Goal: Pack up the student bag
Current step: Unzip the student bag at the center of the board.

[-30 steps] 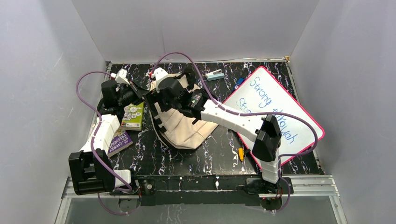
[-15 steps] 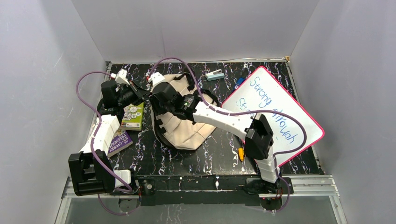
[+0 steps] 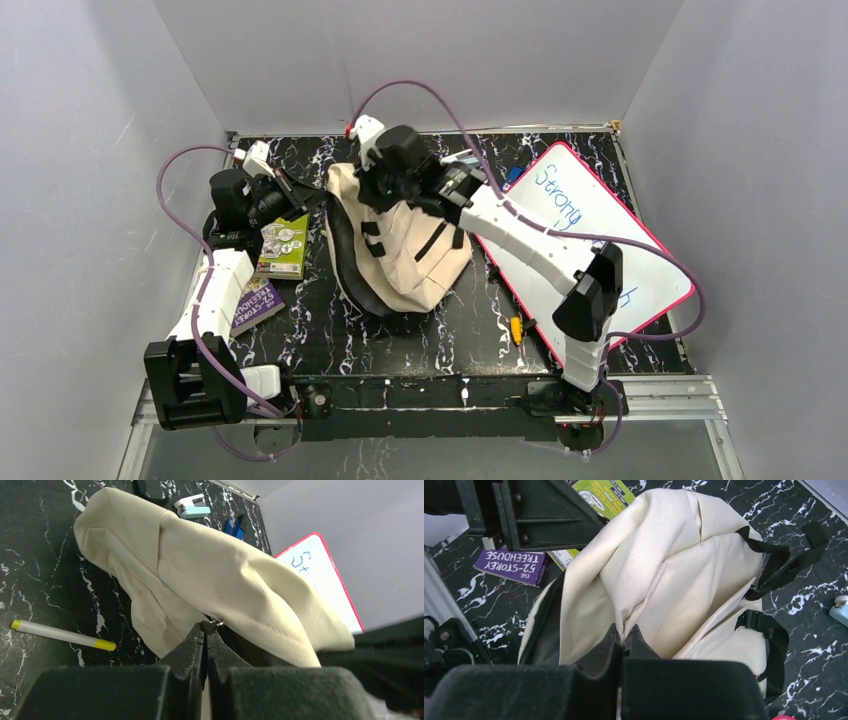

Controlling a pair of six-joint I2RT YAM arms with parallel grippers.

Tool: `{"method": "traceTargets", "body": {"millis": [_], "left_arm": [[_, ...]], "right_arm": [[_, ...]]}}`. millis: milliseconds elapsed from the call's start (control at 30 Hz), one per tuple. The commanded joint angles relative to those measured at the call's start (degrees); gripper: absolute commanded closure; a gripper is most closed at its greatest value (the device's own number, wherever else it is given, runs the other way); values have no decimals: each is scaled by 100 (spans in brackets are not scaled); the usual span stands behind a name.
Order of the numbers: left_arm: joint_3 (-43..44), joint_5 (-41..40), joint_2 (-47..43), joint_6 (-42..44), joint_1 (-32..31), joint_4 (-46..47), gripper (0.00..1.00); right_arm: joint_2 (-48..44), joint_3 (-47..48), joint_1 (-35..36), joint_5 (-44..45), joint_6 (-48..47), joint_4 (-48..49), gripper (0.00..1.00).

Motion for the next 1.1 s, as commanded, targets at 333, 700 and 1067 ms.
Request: {"method": "traceTargets", "body": {"millis": [333,700,1067], "left_arm": [[-9,453,-241,476,12,238,100],[-102,697,267,511,8,476,100],[-173,286,712,444,8,374,100]], "right_arm": [[-507,982,-1766,-4293,-1589,-612,100],[-645,929,-2086,-6336,-1497,-440,100],[-782,910,-2207,-6869,-1038,-8,100]]}}
